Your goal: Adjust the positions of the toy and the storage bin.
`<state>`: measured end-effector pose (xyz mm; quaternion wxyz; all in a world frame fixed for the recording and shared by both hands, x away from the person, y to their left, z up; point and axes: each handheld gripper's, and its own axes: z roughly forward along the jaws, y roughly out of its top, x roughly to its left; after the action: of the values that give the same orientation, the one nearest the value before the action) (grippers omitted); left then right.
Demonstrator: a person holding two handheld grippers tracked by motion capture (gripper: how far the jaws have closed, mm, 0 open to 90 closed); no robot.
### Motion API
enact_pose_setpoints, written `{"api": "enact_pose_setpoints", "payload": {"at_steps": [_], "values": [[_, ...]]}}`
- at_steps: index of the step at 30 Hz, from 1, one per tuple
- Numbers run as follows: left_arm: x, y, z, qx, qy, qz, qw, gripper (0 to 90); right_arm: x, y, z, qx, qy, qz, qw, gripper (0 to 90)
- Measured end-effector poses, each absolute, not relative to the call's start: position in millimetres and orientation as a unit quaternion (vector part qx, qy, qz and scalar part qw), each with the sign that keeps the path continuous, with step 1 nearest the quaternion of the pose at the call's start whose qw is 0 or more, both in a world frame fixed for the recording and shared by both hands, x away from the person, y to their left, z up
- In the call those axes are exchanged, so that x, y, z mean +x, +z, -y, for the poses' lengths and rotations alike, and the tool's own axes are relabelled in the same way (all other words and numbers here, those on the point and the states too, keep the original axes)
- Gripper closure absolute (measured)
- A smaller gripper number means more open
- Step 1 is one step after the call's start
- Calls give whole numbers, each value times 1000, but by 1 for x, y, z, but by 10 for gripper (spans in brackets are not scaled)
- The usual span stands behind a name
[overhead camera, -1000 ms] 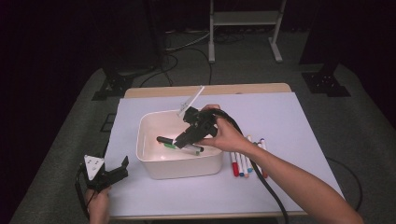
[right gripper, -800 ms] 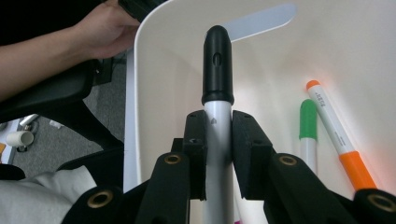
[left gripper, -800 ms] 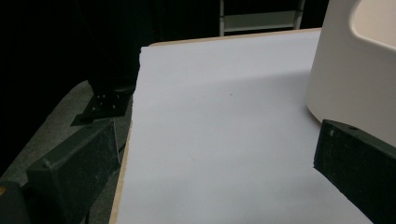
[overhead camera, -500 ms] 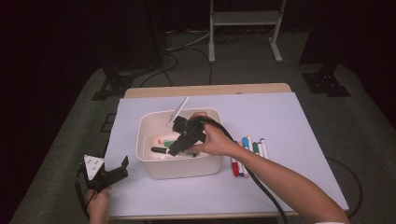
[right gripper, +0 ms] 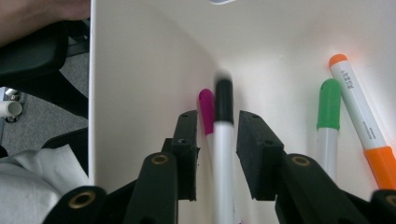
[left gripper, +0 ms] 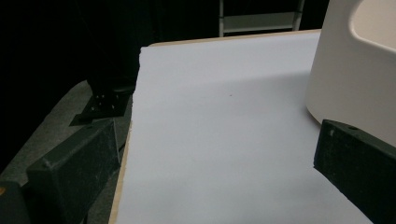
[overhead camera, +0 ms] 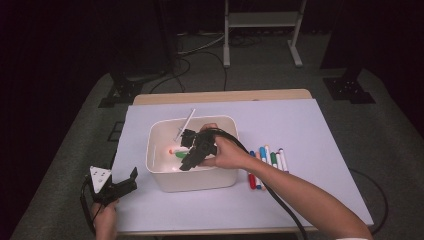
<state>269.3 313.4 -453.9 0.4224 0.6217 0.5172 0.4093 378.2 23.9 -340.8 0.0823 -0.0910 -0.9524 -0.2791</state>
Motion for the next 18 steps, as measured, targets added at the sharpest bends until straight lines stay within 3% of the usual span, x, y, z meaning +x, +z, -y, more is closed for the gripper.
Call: {"api": "enact_pose_setpoints", "payload": {"at_steps": [8,18], "values": [[269,-454,-313,622,411,-516,423,0,371,-312,2,-99,-315,942,60,666],[270,-454,-313,624,410,-516,420,0,365,-281,77,-153,-353,923,31,657]]}}
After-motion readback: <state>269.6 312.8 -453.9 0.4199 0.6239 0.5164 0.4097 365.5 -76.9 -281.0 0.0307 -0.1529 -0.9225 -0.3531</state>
